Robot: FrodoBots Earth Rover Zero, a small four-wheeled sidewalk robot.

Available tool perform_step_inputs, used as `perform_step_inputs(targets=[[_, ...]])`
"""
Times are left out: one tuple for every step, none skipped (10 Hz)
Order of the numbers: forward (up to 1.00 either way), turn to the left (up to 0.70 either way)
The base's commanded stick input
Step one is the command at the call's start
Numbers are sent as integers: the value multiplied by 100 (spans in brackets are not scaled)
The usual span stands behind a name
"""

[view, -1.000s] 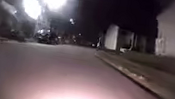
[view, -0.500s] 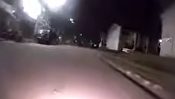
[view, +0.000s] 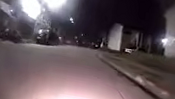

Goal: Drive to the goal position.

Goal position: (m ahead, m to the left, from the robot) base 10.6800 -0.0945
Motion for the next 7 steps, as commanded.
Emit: perform_step_inputs(targets=[[100, -8], [100, -16], [100, -37], [100, -1], [100, -22], [100, -36], [100, -26]])
